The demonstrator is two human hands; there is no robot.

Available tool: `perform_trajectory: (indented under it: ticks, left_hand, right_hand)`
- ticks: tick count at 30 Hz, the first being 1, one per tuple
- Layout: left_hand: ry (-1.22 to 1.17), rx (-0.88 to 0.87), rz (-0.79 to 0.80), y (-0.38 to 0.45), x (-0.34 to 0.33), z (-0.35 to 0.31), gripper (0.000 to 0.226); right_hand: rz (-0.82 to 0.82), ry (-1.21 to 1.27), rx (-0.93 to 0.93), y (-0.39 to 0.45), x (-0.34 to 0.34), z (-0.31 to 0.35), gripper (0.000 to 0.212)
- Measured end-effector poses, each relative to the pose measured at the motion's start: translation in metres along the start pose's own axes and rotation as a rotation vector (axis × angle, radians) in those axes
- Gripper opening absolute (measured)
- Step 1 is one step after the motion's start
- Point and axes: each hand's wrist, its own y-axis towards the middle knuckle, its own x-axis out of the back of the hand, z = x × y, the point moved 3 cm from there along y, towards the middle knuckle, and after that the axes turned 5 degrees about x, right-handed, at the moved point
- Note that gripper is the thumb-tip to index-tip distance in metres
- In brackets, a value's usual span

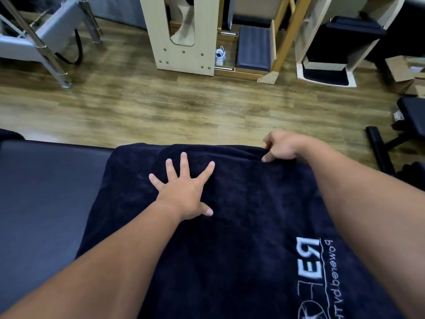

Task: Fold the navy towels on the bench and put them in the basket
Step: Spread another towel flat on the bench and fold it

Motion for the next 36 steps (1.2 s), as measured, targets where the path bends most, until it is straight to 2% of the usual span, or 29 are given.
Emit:
perform_trajectory:
  ticks: [2, 4, 5, 8, 10, 12, 14, 15, 18, 23, 27, 28, 30, 31, 33, 36]
  left_hand:
    - [0.025, 0.019, 0.018, 0.0, 0.002, -0.001, 0.125]
    - [0.067, 0.06, 0.058, 0.0, 0.007, -0.007, 0.131]
    - [0.083, 0.09, 0.087, 0.002, 0.011, -0.013, 0.136]
    - [0.189, 0.21, 0.144, 0.004, 0.026, -0.038, 0.146]
    - [0.341, 0.108, 0.036, -0.004, 0.032, -0.071, 0.131]
    - [0.338, -0.137, -0.033, -0.019, 0.017, -0.112, 0.113]
    - [0.211, -0.275, 0.069, -0.035, -0.01, -0.146, 0.113]
    - [0.175, -0.282, 0.12, -0.04, -0.022, -0.158, 0.118]
    - [0.24, -0.225, 0.138, -0.038, -0.037, -0.177, 0.139]
    - [0.279, -0.164, 0.145, -0.033, -0.039, -0.186, 0.148]
    - [0.291, -0.152, 0.152, -0.033, -0.039, -0.187, 0.149]
    - [0.292, -0.146, 0.148, -0.032, -0.039, -0.188, 0.149]
    - [0.28, -0.139, 0.137, -0.032, -0.04, -0.188, 0.149]
    - [0.276, -0.138, 0.134, -0.033, -0.039, -0.188, 0.149]
    - [0.275, -0.135, 0.125, -0.034, -0.039, -0.188, 0.149]
    - [0.27, -0.126, 0.119, -0.037, -0.039, -0.187, 0.147]
  right_hand:
    - [-0.23, -0.068, -0.008, 0.0, 0.004, -0.002, 0.018]
    - [-0.4, -0.181, -0.023, -0.008, -0.006, -0.002, 0.027]
    - [-0.413, -0.204, -0.017, -0.014, -0.016, -0.001, 0.033]
    - [-0.452, -0.15, 0.002, -0.042, -0.052, -0.008, 0.033]
    - [-0.528, -0.148, 0.024, -0.069, -0.073, -0.023, 0.037]
    - [-0.578, -0.165, 0.018, -0.092, -0.085, -0.044, 0.043]
    - [-0.533, -0.13, -0.092, -0.107, -0.089, -0.075, 0.052]
    - [-0.499, -0.079, -0.159, -0.111, -0.089, -0.094, 0.055]
    - [-0.42, 0.058, -0.251, -0.112, -0.079, -0.144, 0.055]
    - [-0.328, 0.094, -0.192, -0.092, -0.045, -0.193, 0.042]
    - [-0.295, 0.059, -0.227, -0.08, -0.031, -0.194, 0.013]
    - [-0.309, -0.014, -0.227, -0.081, -0.032, -0.19, 0.018]
    - [-0.382, -0.141, -0.205, -0.09, -0.045, -0.172, 0.046]
    - [-0.447, -0.162, -0.179, -0.098, -0.055, -0.16, 0.053]
    - [-0.553, -0.124, -0.113, -0.12, -0.085, -0.135, 0.053]
    - [-0.551, -0.09, 0.007, -0.161, -0.14, -0.106, 0.059]
